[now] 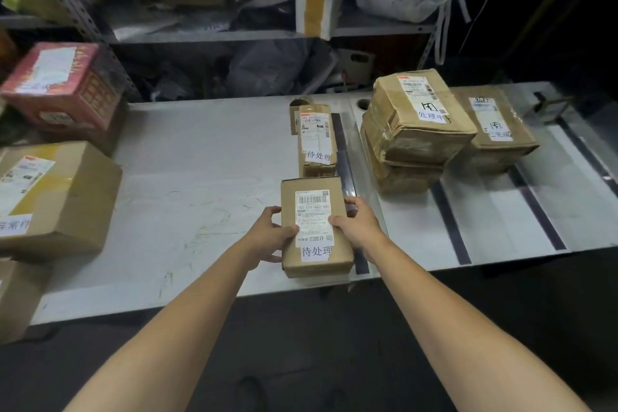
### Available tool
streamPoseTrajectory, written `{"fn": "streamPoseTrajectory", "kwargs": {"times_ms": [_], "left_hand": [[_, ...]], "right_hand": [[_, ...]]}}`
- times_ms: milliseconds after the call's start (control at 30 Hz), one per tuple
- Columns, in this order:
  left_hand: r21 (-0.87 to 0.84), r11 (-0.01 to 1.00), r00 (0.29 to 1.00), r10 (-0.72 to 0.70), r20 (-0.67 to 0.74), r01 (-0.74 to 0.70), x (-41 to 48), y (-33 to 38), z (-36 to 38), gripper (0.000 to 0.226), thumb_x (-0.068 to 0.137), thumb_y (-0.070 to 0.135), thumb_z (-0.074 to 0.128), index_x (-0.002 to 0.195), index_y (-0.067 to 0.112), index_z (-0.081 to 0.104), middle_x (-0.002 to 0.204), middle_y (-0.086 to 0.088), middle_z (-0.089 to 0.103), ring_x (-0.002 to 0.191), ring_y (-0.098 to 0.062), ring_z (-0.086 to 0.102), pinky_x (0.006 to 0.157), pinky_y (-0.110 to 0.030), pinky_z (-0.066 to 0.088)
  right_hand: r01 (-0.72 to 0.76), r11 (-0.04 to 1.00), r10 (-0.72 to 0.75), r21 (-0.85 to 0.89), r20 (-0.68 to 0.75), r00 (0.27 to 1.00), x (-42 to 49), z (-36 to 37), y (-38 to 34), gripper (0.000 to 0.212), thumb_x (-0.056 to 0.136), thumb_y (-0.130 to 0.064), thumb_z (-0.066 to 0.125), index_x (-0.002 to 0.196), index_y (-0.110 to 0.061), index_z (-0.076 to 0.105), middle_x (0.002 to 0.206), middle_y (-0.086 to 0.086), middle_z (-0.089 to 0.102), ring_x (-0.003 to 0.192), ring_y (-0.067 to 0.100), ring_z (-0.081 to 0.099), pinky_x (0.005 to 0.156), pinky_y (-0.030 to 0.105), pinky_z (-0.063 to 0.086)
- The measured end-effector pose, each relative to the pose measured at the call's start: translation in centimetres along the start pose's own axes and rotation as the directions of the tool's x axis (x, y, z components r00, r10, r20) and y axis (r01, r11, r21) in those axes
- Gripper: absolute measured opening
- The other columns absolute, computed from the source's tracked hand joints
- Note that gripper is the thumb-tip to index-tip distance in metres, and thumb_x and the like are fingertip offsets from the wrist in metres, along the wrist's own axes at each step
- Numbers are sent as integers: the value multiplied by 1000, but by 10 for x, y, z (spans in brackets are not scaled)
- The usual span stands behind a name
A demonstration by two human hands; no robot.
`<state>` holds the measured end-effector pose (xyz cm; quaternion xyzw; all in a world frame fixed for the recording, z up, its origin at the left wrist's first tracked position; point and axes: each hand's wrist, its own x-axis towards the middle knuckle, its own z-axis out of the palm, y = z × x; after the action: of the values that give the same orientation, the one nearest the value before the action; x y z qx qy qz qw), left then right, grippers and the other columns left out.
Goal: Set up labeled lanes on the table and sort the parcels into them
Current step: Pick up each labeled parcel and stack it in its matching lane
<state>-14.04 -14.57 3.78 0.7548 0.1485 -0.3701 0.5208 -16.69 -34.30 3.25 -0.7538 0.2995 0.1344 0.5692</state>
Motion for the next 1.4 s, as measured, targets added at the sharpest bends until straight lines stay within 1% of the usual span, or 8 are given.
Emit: {"fn": "streamPoseTrajectory", "kwargs": {"times_ms": [133,533,667,800,933,1100,1200,1400], "left_hand": [[8,1000,1000,14,16,-15,11,-3,2,67,93,21,70,146,30,29,114,-5,62,101,-23,67,91,-54,56],[47,999,998,5,69,-8,16,6,7,69,95,20,68,147,28,24,116,-3,60,112,-29,63,95,-57,54],[97,995,997,7,77,-15,18,8,6,70,96,27,66,150,29,23,126,-3,57,116,-28,59,94,-54,55],[378,922,997,70,43,-81,8,15,-5,65,98,41,56,154,25,27,145,-9,49,119,-28,54,95,-45,52],[583,805,983,174,-51,-112,-17,25,-49,62,100,43,53,153,19,31,148,-14,46,130,-30,50,106,-41,43],[706,705,937,199,-289,68,-76,22,-143,56,101,41,49,151,19,36,145,-13,49,126,-32,52,100,-41,46],[668,727,895,178,-409,160,-123,12,-192,53,100,40,49,148,18,40,146,-11,49,126,-31,52,100,-40,47],[573,770,786,157,-597,281,-211,-24,-273,52,97,38,48,146,21,43,145,-8,51,125,-30,54,101,-40,48]], "right_hand": [[-27,1000,27,-15,-32,999,6,1,3,52,89,-8,70,133,-25,46,129,3,62,107,23,66,90,45,59],[-80,993,77,-84,-38,996,8,-5,-8,49,93,-6,66,135,-22,45,128,4,61,97,21,62,64,29,54],[-115,988,111,-99,-47,993,10,-5,-11,52,93,-5,64,138,-21,44,128,7,61,101,26,64,75,39,58],[-138,975,130,-173,-61,990,9,-1,-24,41,95,-17,63,133,-16,48,118,6,63,104,27,63,94,47,54],[-39,955,18,-294,-76,997,1,5,-61,50,94,-27,63,138,-8,51,128,14,59,119,34,56,101,41,46],[209,835,-166,-509,129,978,-22,26,-132,50,94,-32,60,136,-8,52,130,13,59,121,34,55,100,45,47],[321,740,-214,-591,245,946,-42,45,-174,62,96,-38,58,147,-8,42,149,12,48,134,33,47,105,44,40],[499,586,-309,-638,393,866,-79,117,-232,54,96,-40,56,136,-5,51,137,14,56,120,32,54,93,40,45]]}}
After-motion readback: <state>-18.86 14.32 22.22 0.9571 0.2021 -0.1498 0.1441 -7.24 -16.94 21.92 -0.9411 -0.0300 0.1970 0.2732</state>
